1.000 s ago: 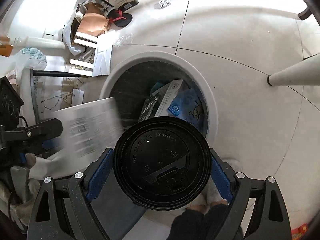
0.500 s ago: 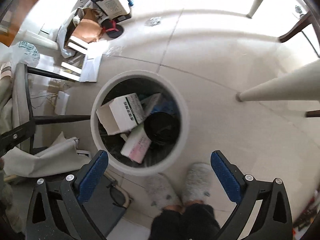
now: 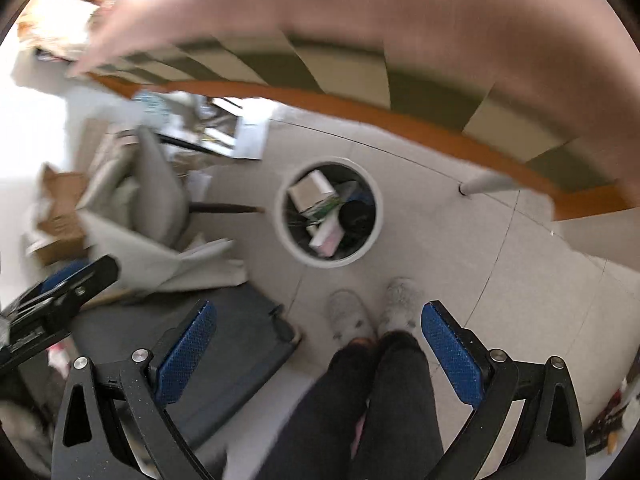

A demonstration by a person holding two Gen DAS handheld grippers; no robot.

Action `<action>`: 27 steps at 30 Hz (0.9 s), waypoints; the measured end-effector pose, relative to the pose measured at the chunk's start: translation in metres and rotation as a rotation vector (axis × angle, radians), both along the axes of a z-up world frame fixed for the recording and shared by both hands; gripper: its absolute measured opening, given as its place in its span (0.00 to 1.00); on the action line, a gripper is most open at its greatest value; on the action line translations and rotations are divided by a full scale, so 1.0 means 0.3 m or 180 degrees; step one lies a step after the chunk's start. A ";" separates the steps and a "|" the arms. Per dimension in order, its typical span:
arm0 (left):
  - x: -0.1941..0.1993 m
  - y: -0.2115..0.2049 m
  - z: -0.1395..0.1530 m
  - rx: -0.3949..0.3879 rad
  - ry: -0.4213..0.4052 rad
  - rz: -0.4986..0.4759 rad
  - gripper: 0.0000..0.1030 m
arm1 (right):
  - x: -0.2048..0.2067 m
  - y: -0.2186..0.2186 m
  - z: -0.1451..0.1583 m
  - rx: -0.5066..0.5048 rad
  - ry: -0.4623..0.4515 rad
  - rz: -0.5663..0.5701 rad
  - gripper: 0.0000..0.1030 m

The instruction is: Collect trash

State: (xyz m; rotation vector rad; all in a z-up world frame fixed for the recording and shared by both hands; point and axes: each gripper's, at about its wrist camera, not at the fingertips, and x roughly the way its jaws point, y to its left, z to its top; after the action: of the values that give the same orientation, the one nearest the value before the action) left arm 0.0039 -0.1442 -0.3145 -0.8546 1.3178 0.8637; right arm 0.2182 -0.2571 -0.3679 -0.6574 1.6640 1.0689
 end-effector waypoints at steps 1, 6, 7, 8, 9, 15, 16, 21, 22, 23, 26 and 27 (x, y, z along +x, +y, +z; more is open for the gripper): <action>0.024 -0.014 0.069 -0.0015 -0.0061 -0.0102 1.00 | 0.014 -0.008 0.078 0.0025 0.0041 0.0034 1.00; 0.091 -0.035 0.299 -0.0065 -0.0339 -0.0402 1.00 | 0.090 -0.064 0.407 0.0206 0.0233 -0.0001 1.00; 0.102 -0.035 0.329 -0.0072 -0.0393 -0.0438 1.00 | 0.104 -0.075 0.461 0.0243 0.0271 -0.0047 1.00; 0.116 -0.035 0.362 -0.0102 -0.0469 -0.0506 1.00 | 0.115 -0.084 0.503 0.0273 0.0285 -0.0083 1.00; 0.125 -0.035 0.391 -0.0120 -0.0528 -0.0550 1.00 | 0.123 -0.090 0.539 0.0297 0.0293 -0.0121 1.00; 0.158 0.000 0.522 -0.0405 -0.0919 -0.0831 1.00 | 0.140 -0.126 0.737 0.0432 0.0264 -0.0371 1.00; 0.157 0.013 0.535 -0.0449 -0.0958 -0.0876 1.00 | 0.136 -0.132 0.766 0.0444 0.0240 -0.0414 1.00; 0.142 0.057 0.621 -0.0561 -0.1076 -0.1275 1.00 | 0.059 -0.143 0.854 0.0426 0.0215 -0.0735 1.00; 0.137 0.062 0.633 -0.0553 -0.1077 -0.1332 1.00 | 0.040 -0.144 0.863 0.0421 0.0228 -0.0790 1.00; 0.125 0.074 0.649 -0.0549 -0.1100 -0.1390 1.00 | 0.016 -0.143 0.869 0.0411 0.0247 -0.0853 1.00; 0.093 0.092 0.668 -0.0601 -0.1128 -0.1524 1.00 | -0.046 -0.140 0.879 0.0405 0.0244 -0.1039 1.00; 0.084 0.096 0.670 -0.0627 -0.1138 -0.1535 1.00 | -0.061 -0.138 0.878 0.0399 0.0234 -0.1086 1.00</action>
State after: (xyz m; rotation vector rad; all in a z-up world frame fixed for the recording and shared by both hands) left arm 0.0291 -0.1154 -0.1134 -0.7533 1.2263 0.1935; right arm 0.1999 -0.2985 -0.1043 -0.2428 1.6824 0.9480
